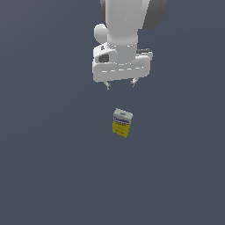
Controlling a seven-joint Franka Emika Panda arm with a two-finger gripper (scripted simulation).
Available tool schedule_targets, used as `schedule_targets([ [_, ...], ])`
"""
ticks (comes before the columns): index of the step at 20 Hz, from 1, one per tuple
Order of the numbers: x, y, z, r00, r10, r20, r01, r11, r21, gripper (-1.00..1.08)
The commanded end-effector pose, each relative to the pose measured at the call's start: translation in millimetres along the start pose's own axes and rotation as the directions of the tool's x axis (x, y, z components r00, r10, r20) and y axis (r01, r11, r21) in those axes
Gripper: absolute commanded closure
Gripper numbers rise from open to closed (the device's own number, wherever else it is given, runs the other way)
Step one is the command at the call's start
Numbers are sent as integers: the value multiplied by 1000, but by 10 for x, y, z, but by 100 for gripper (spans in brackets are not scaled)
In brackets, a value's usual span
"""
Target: Pick up the object and move it to a goal position.
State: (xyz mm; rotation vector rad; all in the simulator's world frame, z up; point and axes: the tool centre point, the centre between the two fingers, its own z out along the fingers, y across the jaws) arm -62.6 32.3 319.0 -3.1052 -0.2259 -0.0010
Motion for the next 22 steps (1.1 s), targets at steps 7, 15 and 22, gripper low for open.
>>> schedule_targets([
  [7, 87, -7, 220, 982, -190, 3, 190, 982, -8, -92],
  [15, 175, -22, 476, 916, -400, 9, 400, 916, -14, -92],
  [22, 242, -40, 703, 822, -570, 15, 570, 822, -16, -92],
])
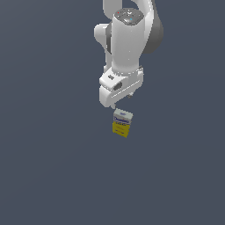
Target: Pick up the object and move it to a goal position.
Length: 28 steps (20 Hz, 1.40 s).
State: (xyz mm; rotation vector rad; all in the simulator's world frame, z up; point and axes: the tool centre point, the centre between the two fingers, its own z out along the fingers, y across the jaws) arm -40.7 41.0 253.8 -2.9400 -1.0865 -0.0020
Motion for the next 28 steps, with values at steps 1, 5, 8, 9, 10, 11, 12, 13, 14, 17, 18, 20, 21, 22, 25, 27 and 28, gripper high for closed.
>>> schedule_targets([
  [1, 24, 5, 82, 997, -71, 1, 71, 997, -1, -92],
  [5, 60, 9, 213, 983, -181, 3, 181, 983, -3, -92],
  [8, 84, 10, 301, 967, -254, 4, 254, 967, -4, -92],
  [9, 90, 10, 328, 961, -276, 4, 276, 961, -4, -92],
  [10, 97, 10, 352, 955, -296, 4, 296, 955, -4, -92],
  [11, 102, 10, 375, 949, -314, 5, 314, 949, -4, -92],
  [12, 108, 10, 396, 944, -331, 5, 331, 944, -4, -92],
  [13, 112, 9, 416, 938, -347, 5, 347, 938, -4, -92],
  [14, 117, 9, 433, 933, -361, 5, 361, 933, -4, -92],
  [17, 127, 8, 477, 919, -394, 6, 394, 919, -4, -92],
  [18, 130, 8, 488, 915, -403, 6, 403, 915, -4, -92],
  [20, 134, 7, 505, 909, -416, 6, 416, 909, -4, -92],
  [21, 135, 7, 511, 907, -421, 6, 421, 907, -4, -92],
  [22, 136, 7, 515, 906, -424, 6, 424, 906, -4, -92],
  [25, 135, 6, 515, 906, -422, 6, 422, 906, -4, -92],
  [27, 134, 6, 528, 906, -422, 6, 422, 906, -4, -92],
  [28, 134, 7, 544, 906, -422, 6, 422, 906, -4, -92],
])
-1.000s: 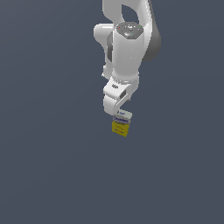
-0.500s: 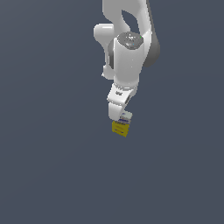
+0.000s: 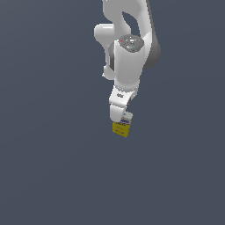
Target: Pick up the object and move it to a goal position.
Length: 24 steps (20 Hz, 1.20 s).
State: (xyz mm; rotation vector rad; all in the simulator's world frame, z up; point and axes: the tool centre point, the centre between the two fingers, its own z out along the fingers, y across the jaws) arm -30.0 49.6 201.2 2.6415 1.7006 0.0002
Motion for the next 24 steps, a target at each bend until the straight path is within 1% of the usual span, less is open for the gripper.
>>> schedule_targets([
  [1, 0, -2, 40, 1000, 0, 0, 0, 1000, 0, -92],
  [10, -4, -12, 421, 1000, -4, 0, 4, 1000, 0, -92],
  [15, 0, -1, 492, 1000, -5, 0, 5, 1000, 0, -92],
  [16, 0, -1, 492, 1000, -5, 0, 5, 1000, 0, 108],
  [24, 0, -1, 492, 1000, -5, 0, 5, 1000, 0, 108],
])
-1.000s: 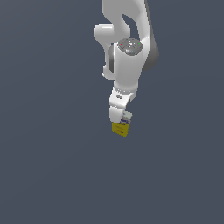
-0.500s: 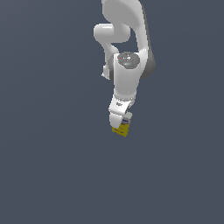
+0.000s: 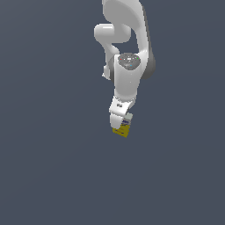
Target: Pick up the object and move it to a goal position.
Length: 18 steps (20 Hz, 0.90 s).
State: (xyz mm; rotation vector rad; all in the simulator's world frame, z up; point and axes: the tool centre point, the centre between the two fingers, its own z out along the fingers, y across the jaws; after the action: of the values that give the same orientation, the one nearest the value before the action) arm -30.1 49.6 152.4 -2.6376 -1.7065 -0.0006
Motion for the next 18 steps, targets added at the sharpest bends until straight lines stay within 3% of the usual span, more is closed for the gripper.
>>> schedule_targets([
  [1, 1, -1, 4, 1000, 0, 0, 0, 1000, 0, 108],
  [5, 31, 20, -25, 1000, -4, -6, 4, 1000, -9, 108],
  [9, 164, 110, -142, 999, -20, -33, 19, 999, -49, 108],
  [13, 396, 252, -369, 995, -53, -80, 43, 992, -121, 108],
  [18, 801, 453, -840, 980, -120, -158, 77, 964, -255, 108],
])
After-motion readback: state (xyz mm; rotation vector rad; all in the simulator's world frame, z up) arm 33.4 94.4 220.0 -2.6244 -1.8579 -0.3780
